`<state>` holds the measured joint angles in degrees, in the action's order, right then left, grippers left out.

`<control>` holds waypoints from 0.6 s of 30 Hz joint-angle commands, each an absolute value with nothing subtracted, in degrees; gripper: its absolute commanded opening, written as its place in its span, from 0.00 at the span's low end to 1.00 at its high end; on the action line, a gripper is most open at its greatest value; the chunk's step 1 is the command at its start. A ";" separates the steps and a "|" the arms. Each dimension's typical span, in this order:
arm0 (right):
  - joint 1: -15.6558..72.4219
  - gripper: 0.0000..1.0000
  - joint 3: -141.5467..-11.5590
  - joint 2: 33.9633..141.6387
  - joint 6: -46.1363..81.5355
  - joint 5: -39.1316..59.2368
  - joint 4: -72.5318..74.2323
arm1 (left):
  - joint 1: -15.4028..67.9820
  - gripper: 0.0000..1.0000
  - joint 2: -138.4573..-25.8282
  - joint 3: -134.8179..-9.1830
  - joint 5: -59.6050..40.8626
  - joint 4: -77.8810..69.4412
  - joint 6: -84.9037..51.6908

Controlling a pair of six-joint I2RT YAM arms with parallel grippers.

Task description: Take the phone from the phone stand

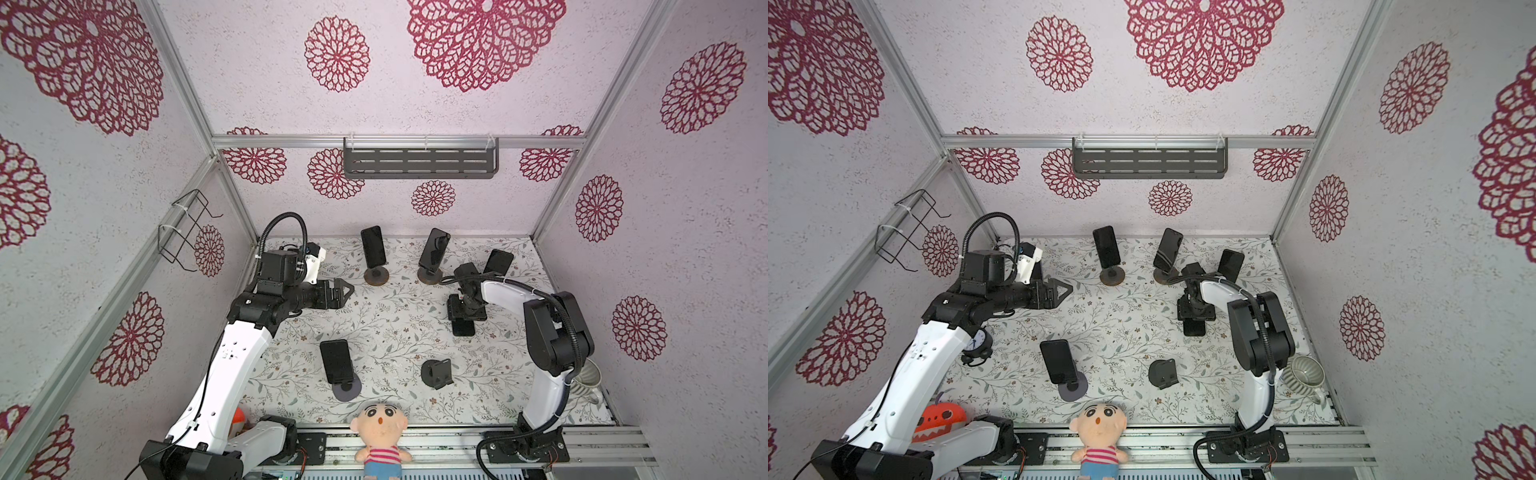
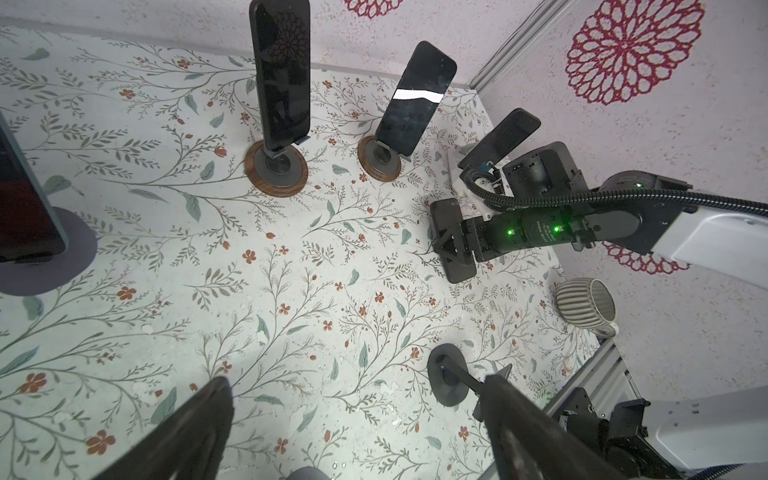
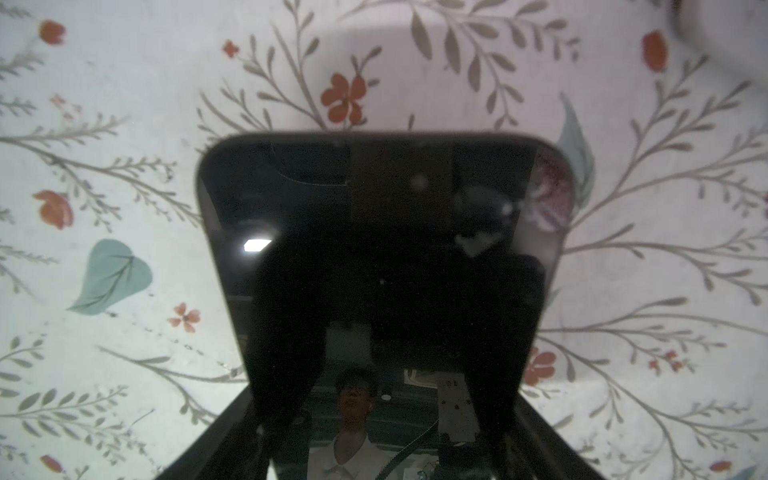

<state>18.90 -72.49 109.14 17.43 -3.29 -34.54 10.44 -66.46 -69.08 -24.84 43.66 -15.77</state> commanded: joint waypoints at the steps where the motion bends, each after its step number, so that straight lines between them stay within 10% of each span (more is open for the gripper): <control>1: 18.81 0.80 -73.27 108.89 16.45 -4.55 -34.89 | 9.89 1.00 -65.38 -68.49 -24.58 45.08 -14.65; 18: 18.81 0.87 -73.37 100.98 12.81 -2.26 -34.32 | 9.36 1.00 -64.34 -67.67 -22.35 48.25 -14.06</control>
<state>18.90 -72.49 106.45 15.00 -3.11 -34.37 9.82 -65.30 -67.66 -23.97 46.28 -15.86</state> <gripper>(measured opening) 0.874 0.998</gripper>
